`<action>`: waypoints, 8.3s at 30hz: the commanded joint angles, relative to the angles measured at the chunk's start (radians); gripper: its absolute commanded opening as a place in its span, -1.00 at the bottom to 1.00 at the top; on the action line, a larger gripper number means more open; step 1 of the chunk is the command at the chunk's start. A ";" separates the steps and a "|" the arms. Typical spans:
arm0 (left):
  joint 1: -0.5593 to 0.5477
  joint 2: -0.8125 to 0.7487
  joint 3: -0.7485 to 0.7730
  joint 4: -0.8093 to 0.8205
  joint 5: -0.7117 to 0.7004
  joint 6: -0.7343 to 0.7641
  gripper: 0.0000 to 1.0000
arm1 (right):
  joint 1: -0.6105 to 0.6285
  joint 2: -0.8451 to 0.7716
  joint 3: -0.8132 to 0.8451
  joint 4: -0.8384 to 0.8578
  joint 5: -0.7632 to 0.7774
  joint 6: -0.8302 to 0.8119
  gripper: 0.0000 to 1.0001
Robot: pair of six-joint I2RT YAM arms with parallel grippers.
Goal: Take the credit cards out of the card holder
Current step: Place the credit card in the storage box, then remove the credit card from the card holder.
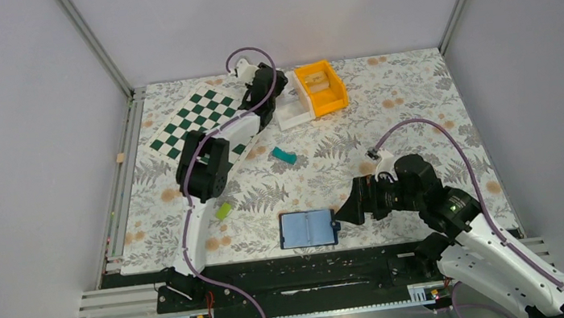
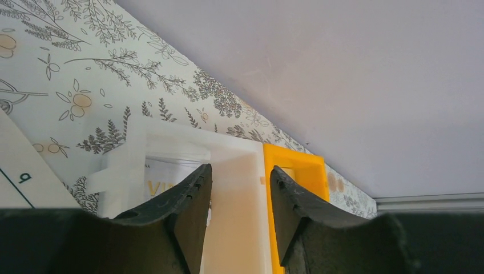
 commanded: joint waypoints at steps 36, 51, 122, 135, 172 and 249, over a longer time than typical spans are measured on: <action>0.185 -1.662 -1.099 -0.870 0.490 0.548 0.97 | 0.435 0.495 0.152 0.079 0.625 0.466 0.99; 0.178 -1.691 -1.108 -0.882 0.470 0.536 0.98 | 0.632 1.104 0.627 -0.143 0.790 0.402 0.98; -0.214 -0.990 -1.296 -0.167 0.950 0.123 -0.73 | 0.495 0.698 -0.168 0.779 0.510 0.383 -0.33; -0.284 -0.890 -1.227 -0.134 0.931 0.110 -0.81 | 0.476 0.677 -0.185 0.805 0.473 0.380 -0.31; -0.404 -0.832 -1.202 0.200 0.950 -0.077 -0.80 | 0.447 0.320 -0.195 0.412 0.683 0.266 0.23; -0.100 -1.452 -1.335 -0.472 0.720 0.204 -0.35 | 0.579 0.911 0.207 0.095 0.783 0.353 -0.47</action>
